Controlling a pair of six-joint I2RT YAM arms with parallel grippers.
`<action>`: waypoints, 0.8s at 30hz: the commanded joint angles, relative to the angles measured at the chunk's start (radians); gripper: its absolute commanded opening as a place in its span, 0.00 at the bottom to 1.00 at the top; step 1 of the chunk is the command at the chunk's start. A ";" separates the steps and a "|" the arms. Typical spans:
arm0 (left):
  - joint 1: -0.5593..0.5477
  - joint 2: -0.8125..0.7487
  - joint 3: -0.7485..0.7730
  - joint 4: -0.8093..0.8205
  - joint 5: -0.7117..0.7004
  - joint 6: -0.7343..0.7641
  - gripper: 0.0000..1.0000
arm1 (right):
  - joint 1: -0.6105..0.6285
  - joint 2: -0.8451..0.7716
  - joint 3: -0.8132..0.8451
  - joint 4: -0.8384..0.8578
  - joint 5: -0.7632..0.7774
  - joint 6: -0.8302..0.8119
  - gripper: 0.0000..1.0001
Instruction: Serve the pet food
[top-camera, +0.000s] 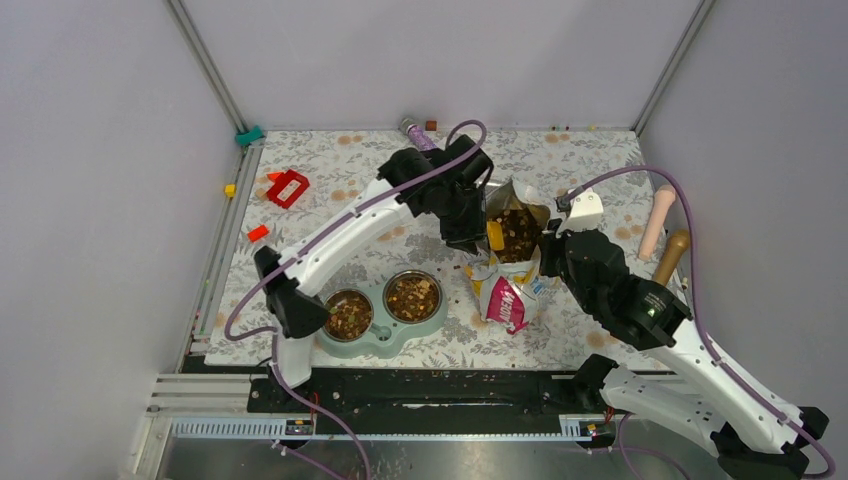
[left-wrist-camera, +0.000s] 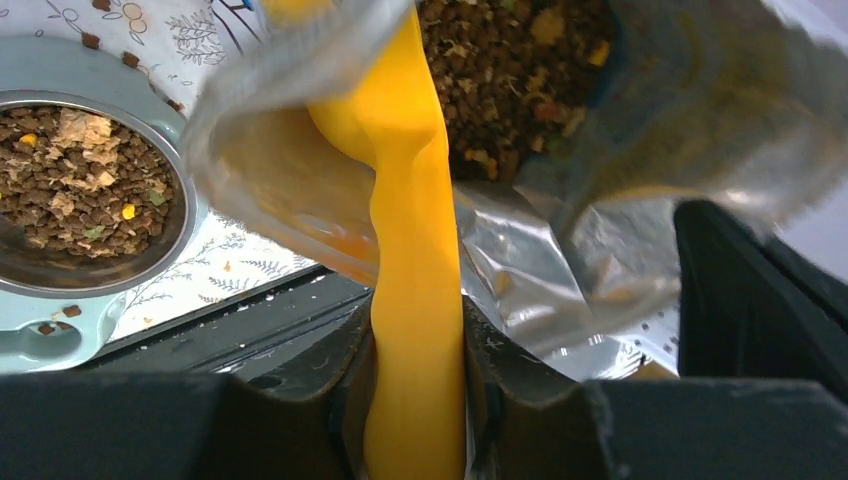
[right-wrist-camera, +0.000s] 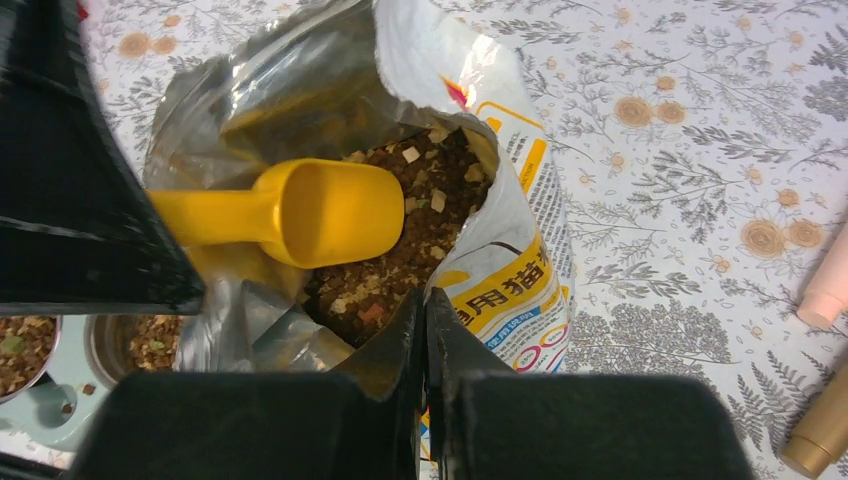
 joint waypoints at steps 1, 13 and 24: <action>0.006 0.131 0.073 -0.169 -0.149 -0.045 0.00 | 0.014 -0.001 0.025 0.011 0.083 0.017 0.00; 0.005 0.291 -0.021 0.042 -0.045 -0.066 0.00 | 0.019 0.002 0.013 0.035 0.072 0.014 0.00; 0.007 0.229 -0.317 0.418 0.296 -0.012 0.00 | 0.018 -0.052 -0.019 0.079 0.032 0.011 0.00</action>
